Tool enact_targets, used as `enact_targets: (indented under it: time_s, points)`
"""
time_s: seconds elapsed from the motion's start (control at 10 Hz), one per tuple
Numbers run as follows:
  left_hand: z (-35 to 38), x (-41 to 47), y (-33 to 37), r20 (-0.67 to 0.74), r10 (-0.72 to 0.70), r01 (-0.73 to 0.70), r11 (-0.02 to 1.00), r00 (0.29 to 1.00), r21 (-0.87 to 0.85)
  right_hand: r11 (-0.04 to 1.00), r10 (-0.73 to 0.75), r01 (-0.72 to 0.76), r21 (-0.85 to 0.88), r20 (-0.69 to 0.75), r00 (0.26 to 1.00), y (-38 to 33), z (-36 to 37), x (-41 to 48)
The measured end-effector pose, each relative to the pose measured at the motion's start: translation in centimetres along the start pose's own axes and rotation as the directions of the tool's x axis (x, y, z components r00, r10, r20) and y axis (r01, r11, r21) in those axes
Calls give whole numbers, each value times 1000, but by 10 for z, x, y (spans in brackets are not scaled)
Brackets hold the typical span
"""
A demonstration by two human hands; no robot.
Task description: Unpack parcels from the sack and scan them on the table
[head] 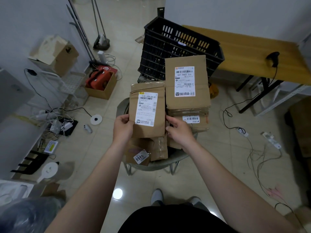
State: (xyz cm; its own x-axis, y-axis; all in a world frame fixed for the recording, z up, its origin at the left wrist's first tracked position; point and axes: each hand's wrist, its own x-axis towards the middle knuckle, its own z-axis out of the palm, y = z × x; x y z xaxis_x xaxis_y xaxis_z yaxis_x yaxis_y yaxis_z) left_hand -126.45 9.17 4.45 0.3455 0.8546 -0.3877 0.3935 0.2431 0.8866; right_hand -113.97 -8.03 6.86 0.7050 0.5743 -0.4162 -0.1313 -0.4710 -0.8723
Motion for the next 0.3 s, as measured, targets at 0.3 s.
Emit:
enact_targets:
  time_s: [0.3]
  points:
    - [8, -17, 23, -25, 63, -61, 995, 998, 73, 998, 40, -41, -46, -19, 999, 0, -14, 2]
